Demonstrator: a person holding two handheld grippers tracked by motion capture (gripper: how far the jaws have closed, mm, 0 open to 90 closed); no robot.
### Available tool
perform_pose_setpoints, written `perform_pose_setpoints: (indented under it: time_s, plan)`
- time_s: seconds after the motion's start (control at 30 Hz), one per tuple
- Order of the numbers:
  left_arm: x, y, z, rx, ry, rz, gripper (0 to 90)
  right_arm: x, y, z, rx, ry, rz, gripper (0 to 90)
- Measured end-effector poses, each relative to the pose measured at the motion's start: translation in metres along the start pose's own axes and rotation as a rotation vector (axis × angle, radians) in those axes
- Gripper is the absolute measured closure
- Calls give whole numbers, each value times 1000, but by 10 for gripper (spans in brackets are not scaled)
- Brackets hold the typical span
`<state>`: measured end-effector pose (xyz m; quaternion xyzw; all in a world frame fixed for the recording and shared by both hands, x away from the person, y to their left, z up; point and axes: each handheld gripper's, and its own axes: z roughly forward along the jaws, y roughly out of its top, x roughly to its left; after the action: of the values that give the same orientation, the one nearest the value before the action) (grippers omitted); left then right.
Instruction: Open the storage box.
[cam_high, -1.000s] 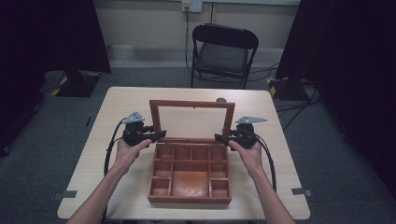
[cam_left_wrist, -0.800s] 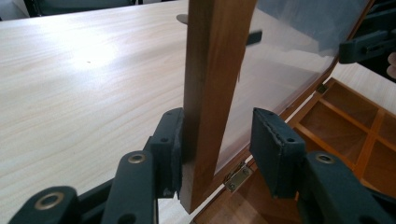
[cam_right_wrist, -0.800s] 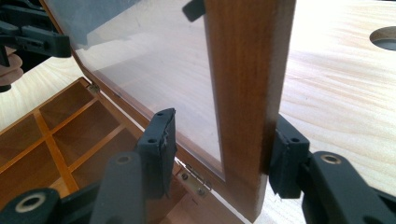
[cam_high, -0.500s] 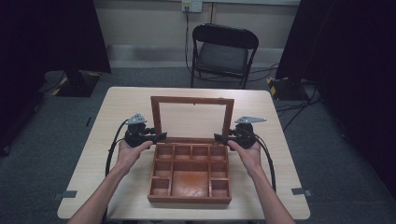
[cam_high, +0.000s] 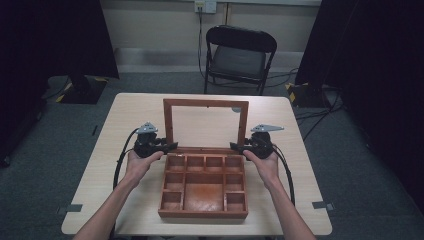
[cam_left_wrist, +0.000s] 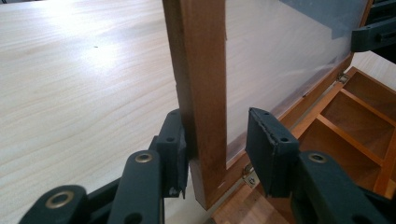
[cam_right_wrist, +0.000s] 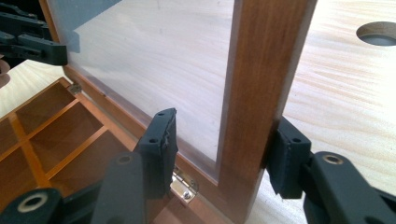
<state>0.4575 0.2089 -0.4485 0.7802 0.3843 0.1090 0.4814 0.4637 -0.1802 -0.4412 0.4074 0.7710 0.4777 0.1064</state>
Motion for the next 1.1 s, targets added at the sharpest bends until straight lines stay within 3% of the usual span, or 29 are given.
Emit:
perform_pose_setpoints:
  time_s: [0.47,0.67,0.93,1.1]
  plan:
    - [3,-3,4,19,-6,-22,548,-4,-3,10,6,-7,26,469]
    - [7,-4,9,22,-20,-54,515,-2,-4,16,17,-20,27,399]
    - [10,-3,13,30,-21,-66,476,-3,-5,22,46,-23,28,327]
    - [14,-5,14,47,-13,-78,454,-5,-7,27,65,-15,62,279]
